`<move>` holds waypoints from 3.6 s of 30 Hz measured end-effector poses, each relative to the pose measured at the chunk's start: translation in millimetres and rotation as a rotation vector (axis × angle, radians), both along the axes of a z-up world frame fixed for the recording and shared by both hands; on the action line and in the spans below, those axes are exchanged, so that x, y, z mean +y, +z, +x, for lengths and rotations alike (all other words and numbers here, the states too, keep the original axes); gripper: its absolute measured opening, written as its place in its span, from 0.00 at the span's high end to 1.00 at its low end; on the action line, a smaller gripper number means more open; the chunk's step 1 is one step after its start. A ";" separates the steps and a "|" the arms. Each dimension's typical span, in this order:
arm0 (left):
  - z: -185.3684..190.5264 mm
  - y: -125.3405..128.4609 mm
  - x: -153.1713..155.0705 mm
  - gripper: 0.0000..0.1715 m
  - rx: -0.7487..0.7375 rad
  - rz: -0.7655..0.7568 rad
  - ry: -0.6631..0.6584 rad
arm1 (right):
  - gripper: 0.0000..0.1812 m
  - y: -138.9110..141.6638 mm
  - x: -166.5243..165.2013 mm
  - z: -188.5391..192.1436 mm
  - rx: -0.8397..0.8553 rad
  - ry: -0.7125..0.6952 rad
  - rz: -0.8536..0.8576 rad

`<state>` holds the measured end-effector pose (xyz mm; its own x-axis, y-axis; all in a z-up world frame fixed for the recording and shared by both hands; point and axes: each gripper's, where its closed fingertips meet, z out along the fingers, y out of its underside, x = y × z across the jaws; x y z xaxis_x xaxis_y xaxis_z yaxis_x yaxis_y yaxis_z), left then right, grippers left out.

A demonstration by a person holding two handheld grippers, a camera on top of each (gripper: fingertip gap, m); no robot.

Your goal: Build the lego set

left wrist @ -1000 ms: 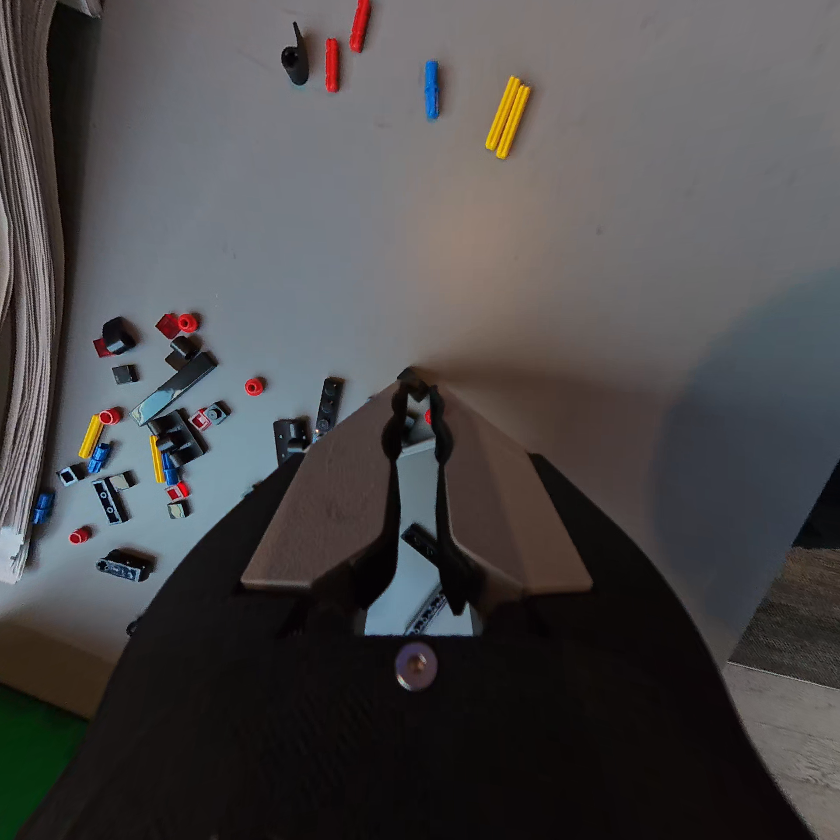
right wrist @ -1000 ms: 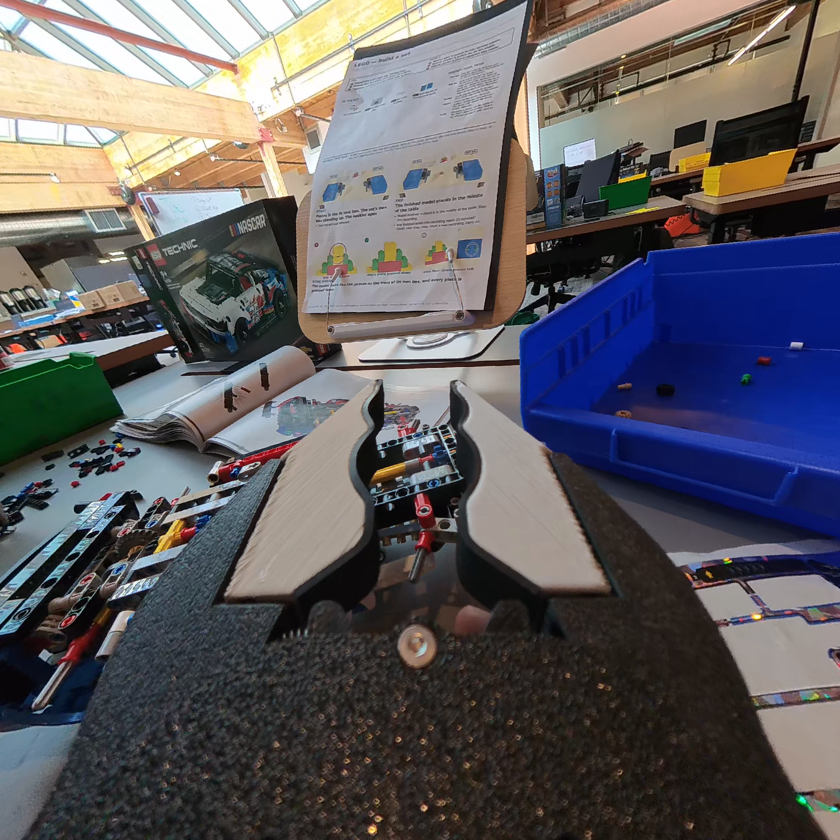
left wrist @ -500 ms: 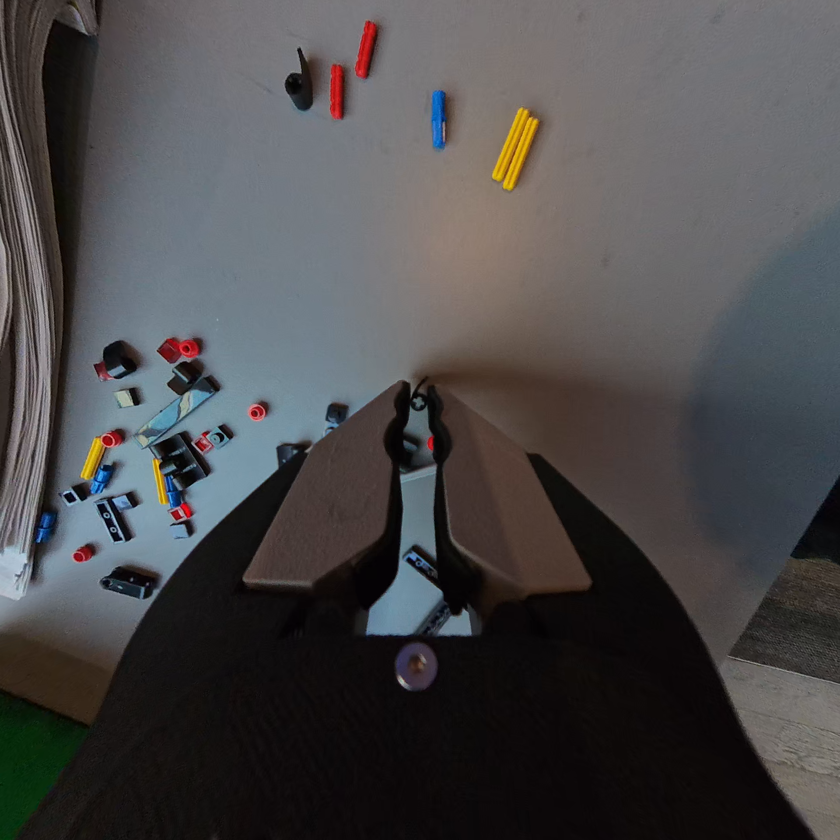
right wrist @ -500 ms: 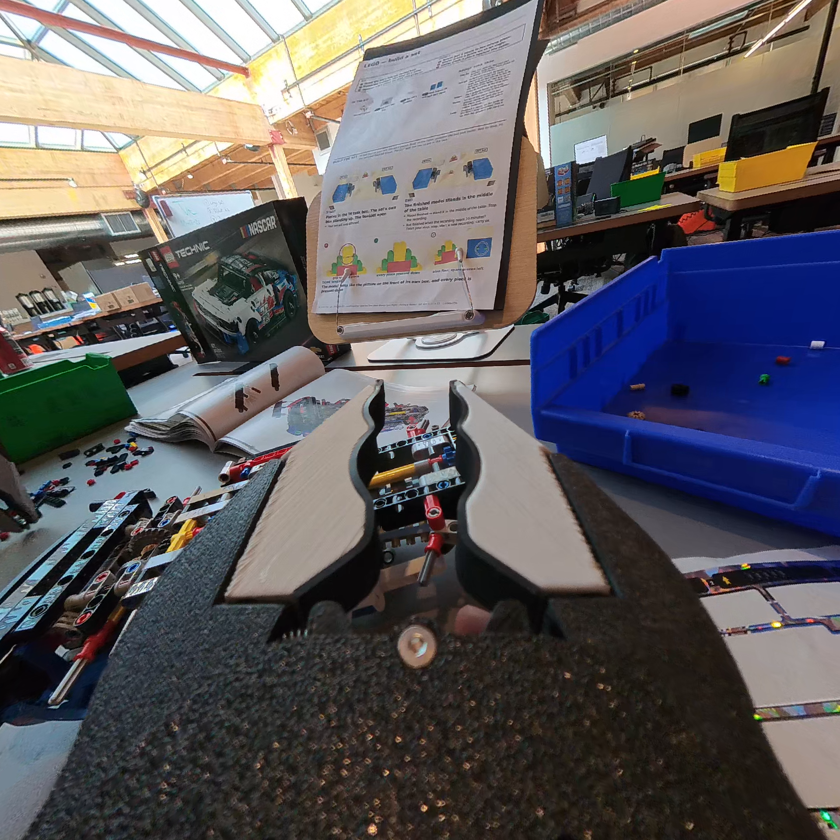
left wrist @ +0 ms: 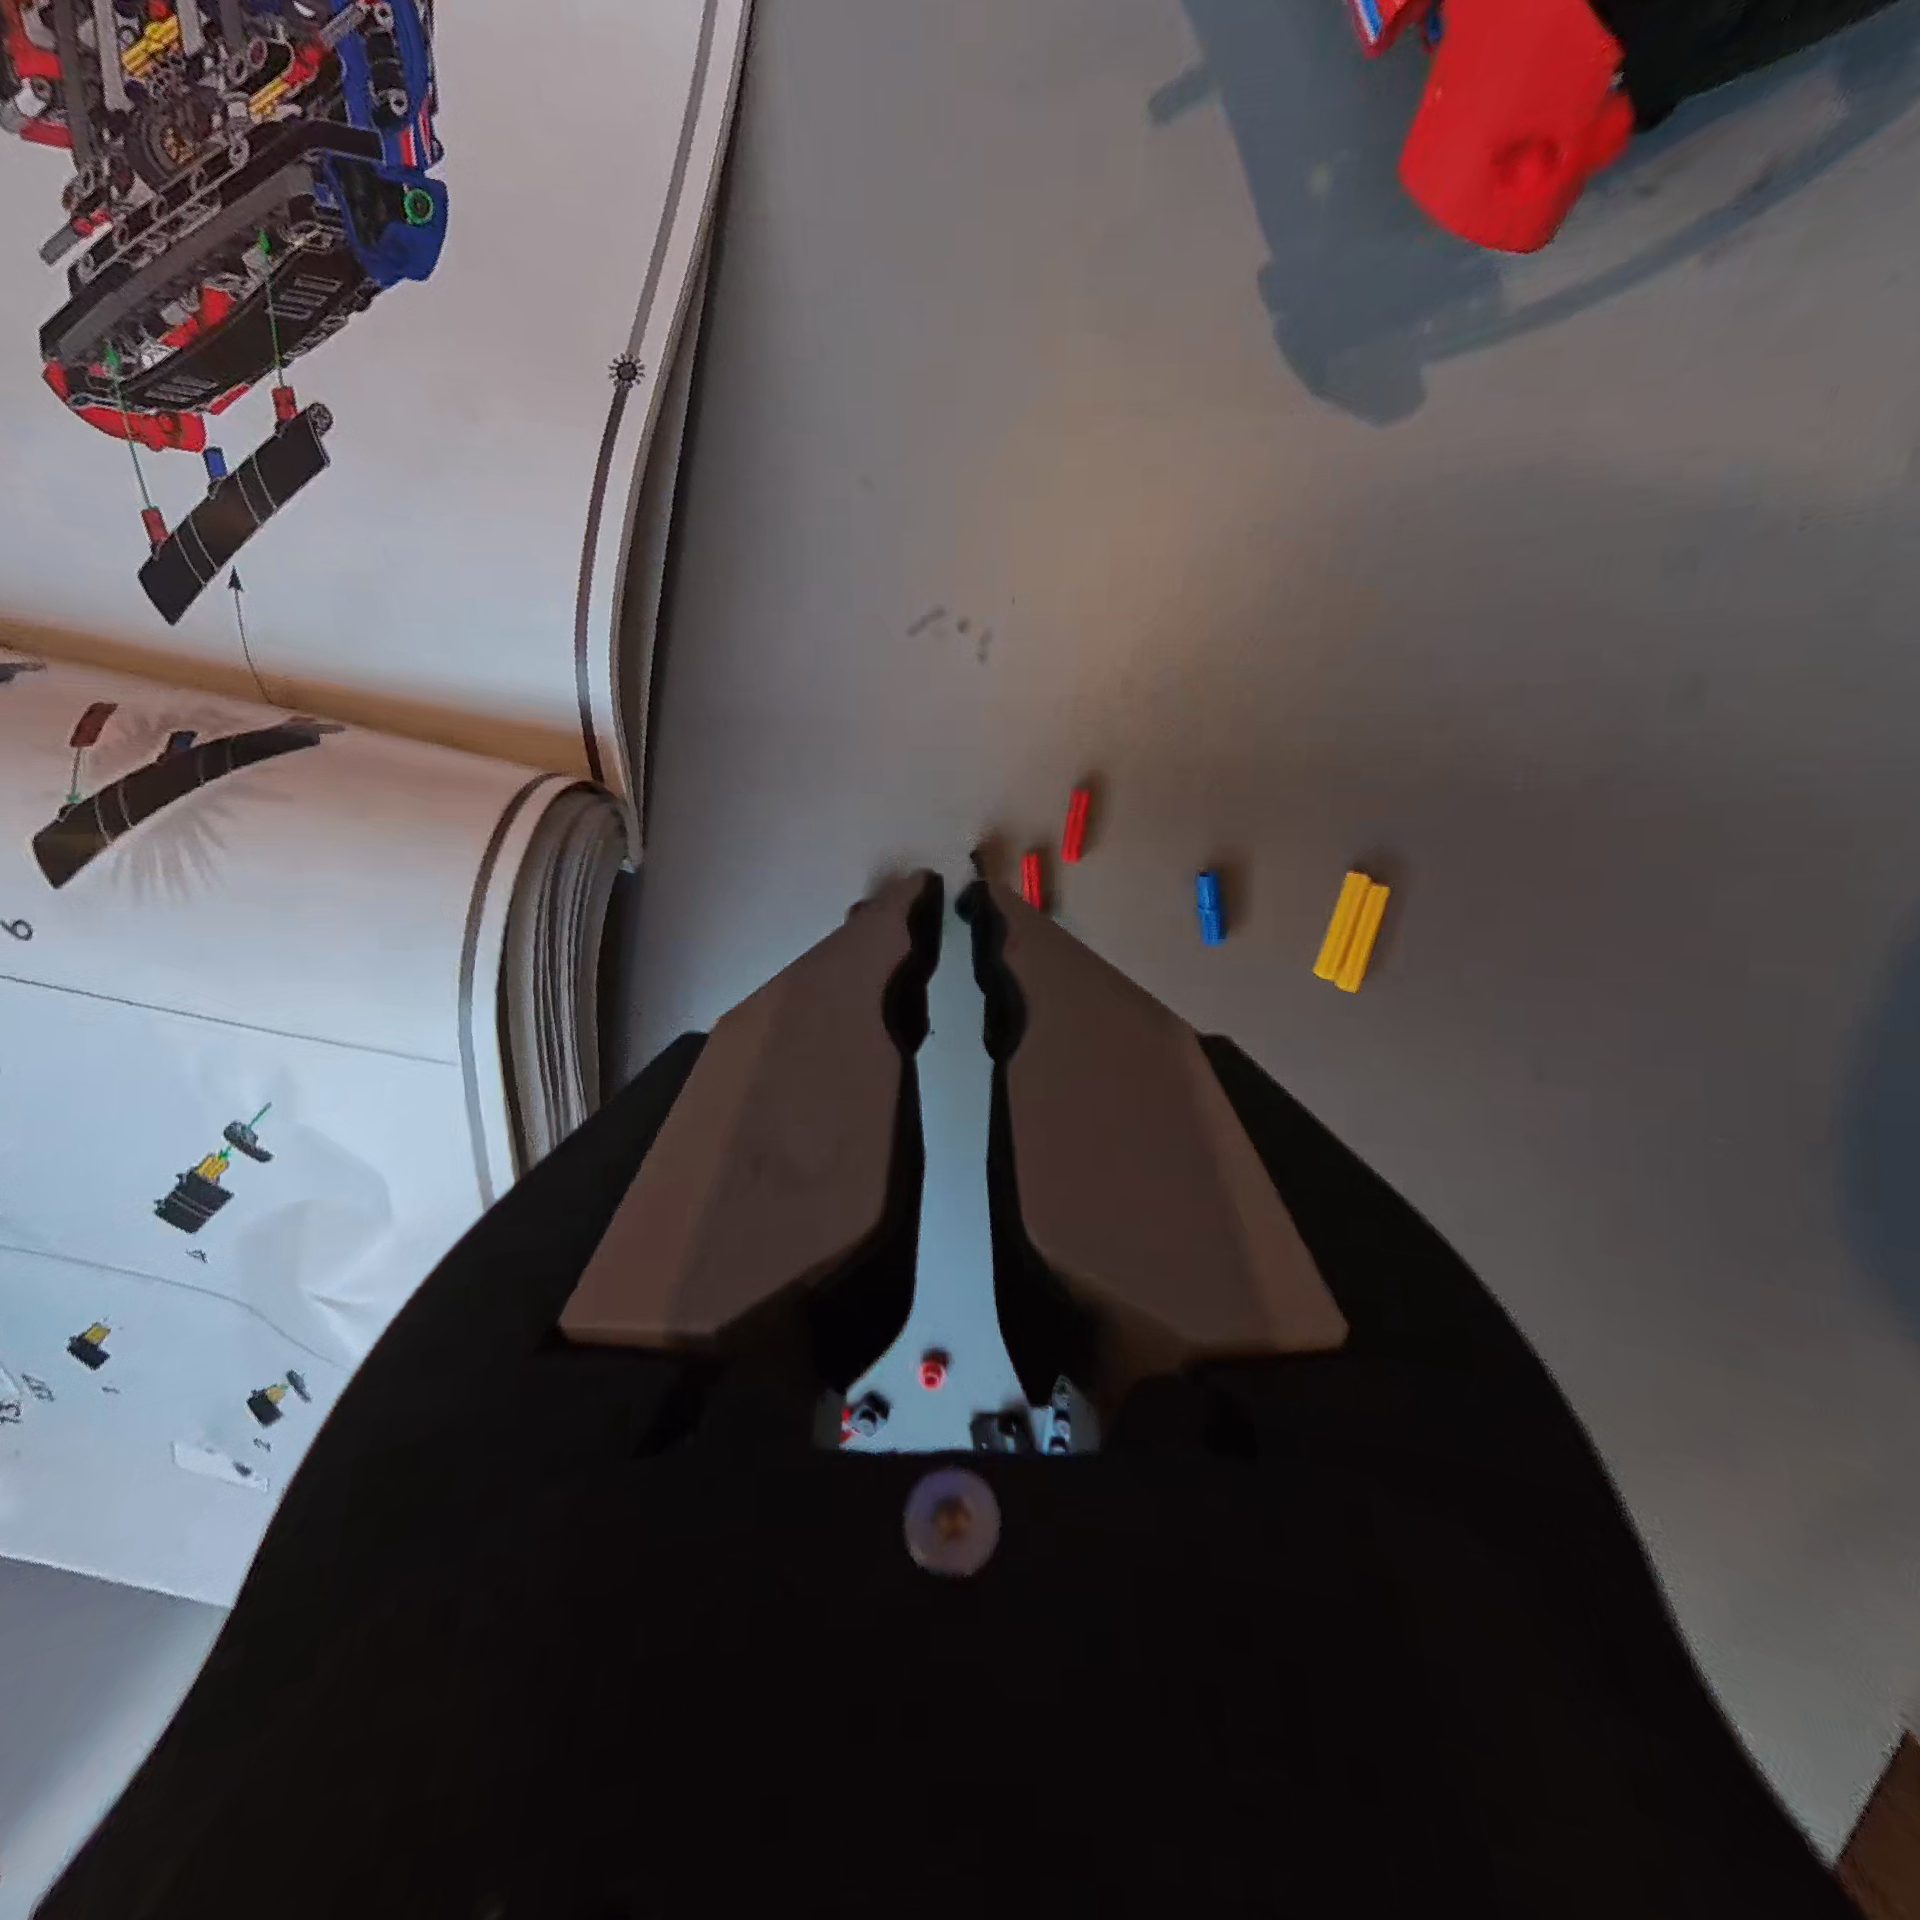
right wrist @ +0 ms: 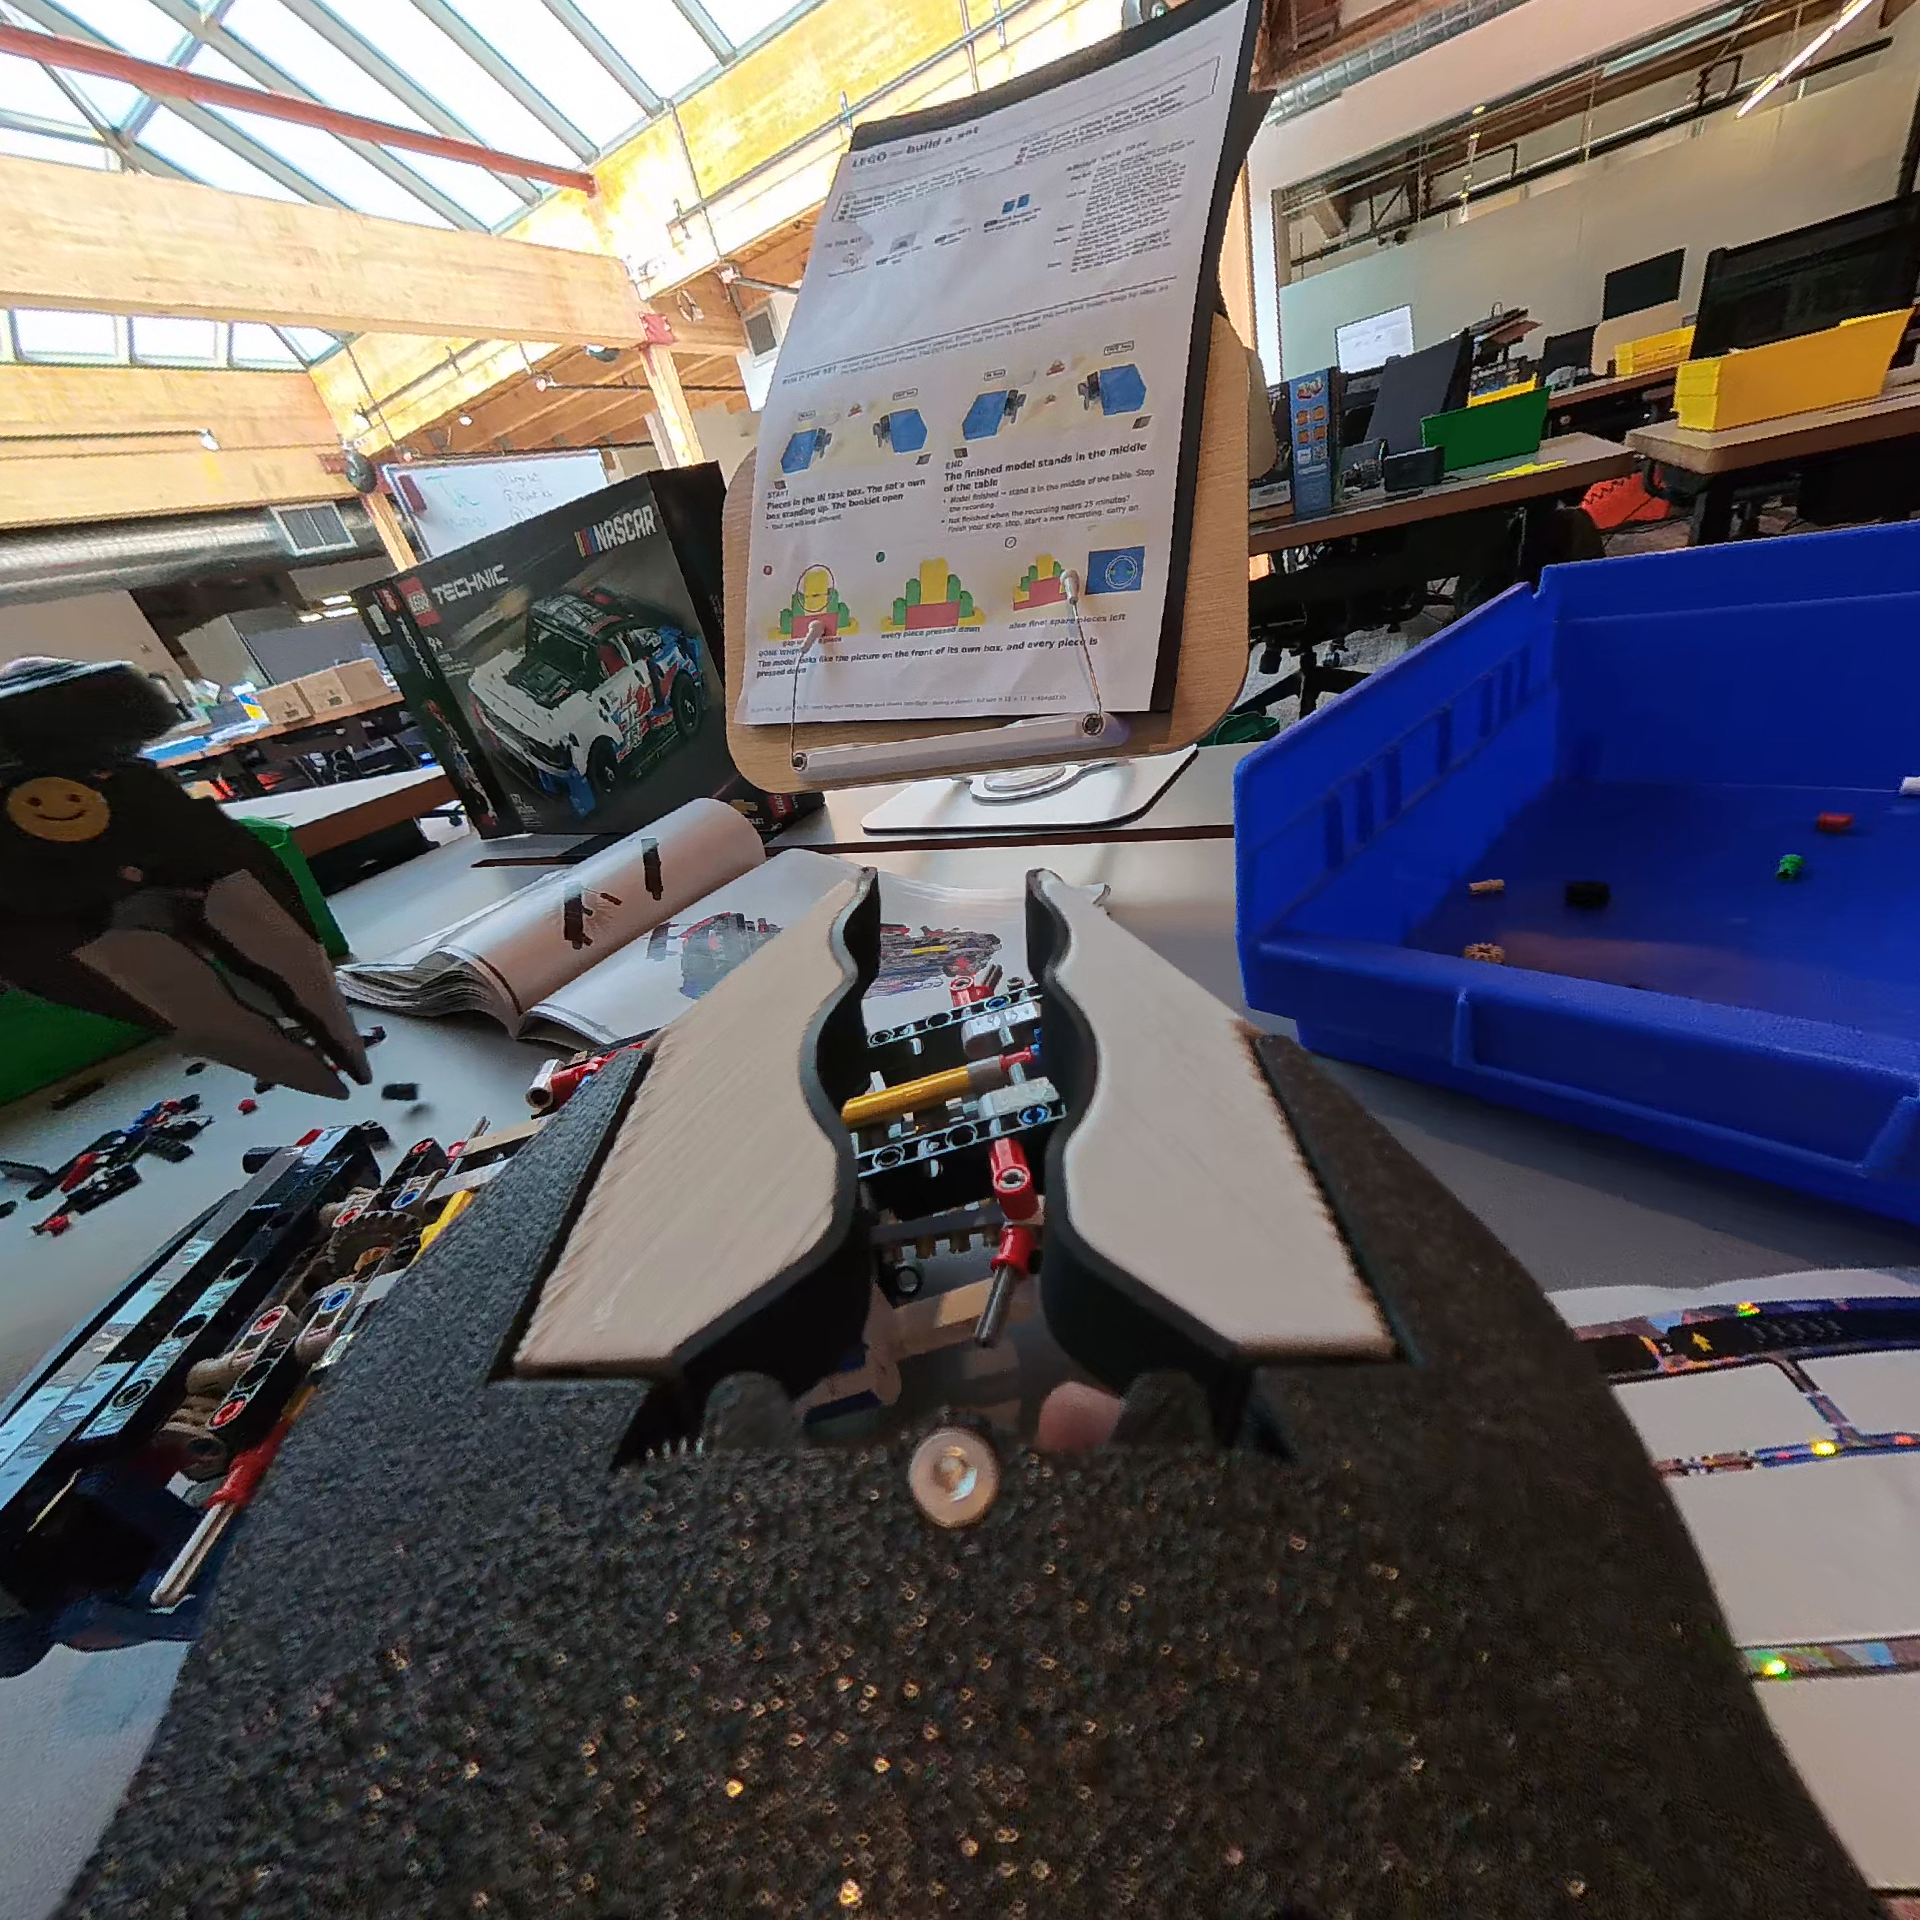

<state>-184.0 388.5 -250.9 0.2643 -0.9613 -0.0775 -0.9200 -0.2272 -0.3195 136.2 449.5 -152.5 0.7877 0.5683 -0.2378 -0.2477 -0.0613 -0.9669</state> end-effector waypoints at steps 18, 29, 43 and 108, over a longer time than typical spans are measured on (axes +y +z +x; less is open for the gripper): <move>-39.4 -9.3 54.8 0.89 0.042 0.132 0.268 | 0.85 -1.2 1.0 -3.0 0.022 0.022 -0.017; -29.7 -23.6 56.3 0.91 0.038 0.133 0.285 | 0.85 -0.7 0.0 -4.6 0.032 0.033 -0.018; -5.2 -25.0 2.4 0.94 -0.053 -0.058 0.091 | 0.85 -0.9 -1.2 -7.6 0.027 0.044 -0.018; -199.0 83.4 31.8 0.76 -0.781 0.502 0.904 | 0.77 -16.0 18.6 10.3 -0.204 -0.151 -0.029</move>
